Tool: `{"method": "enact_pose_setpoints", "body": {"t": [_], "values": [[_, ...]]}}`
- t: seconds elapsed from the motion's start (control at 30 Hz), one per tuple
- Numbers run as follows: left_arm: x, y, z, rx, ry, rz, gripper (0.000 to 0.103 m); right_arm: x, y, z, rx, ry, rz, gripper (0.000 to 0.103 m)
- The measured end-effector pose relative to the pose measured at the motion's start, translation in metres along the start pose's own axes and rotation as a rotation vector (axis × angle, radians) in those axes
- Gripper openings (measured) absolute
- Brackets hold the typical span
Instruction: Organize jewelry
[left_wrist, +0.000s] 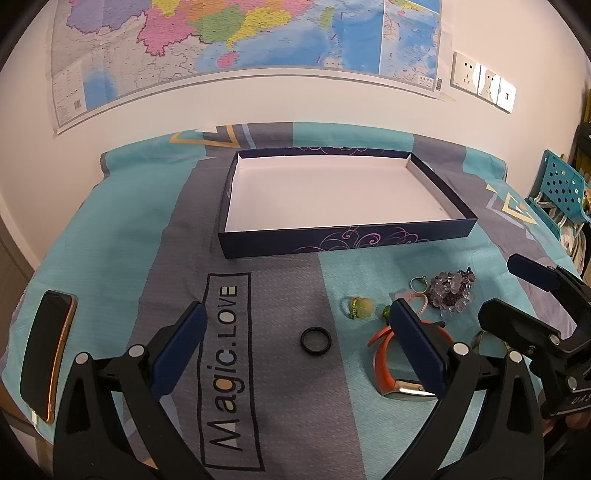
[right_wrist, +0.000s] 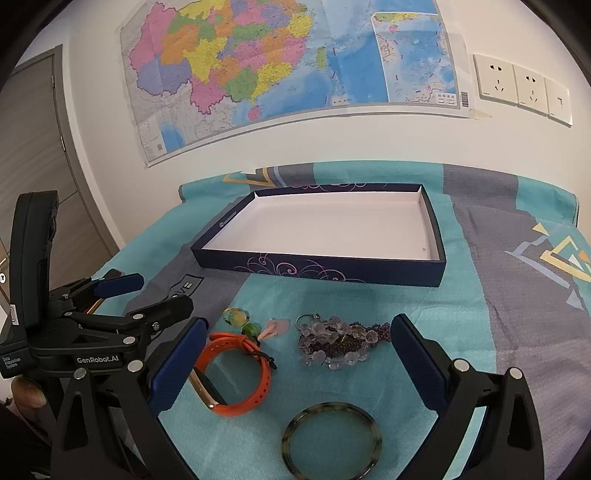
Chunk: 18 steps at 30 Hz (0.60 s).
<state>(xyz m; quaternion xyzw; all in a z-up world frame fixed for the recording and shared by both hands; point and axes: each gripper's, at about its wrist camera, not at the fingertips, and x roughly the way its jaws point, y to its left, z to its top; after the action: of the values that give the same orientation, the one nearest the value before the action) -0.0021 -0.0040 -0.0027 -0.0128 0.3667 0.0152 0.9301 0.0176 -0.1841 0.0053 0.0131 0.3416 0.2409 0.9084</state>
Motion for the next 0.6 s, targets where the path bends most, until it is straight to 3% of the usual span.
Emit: {"method": "enact_pose_setpoints", "body": {"t": [0.33,0.6], "values": [[0.001,-0.005,-0.005,0.013,0.004,-0.011,0.097,-0.002,-0.001,0.000,-0.001,0.000,0.001,0.097],[0.005,-0.004,-0.008,0.062,0.037,-0.109,0.097,-0.010,-0.023,-0.013,-0.030,0.078,-0.026,0.095]]}}
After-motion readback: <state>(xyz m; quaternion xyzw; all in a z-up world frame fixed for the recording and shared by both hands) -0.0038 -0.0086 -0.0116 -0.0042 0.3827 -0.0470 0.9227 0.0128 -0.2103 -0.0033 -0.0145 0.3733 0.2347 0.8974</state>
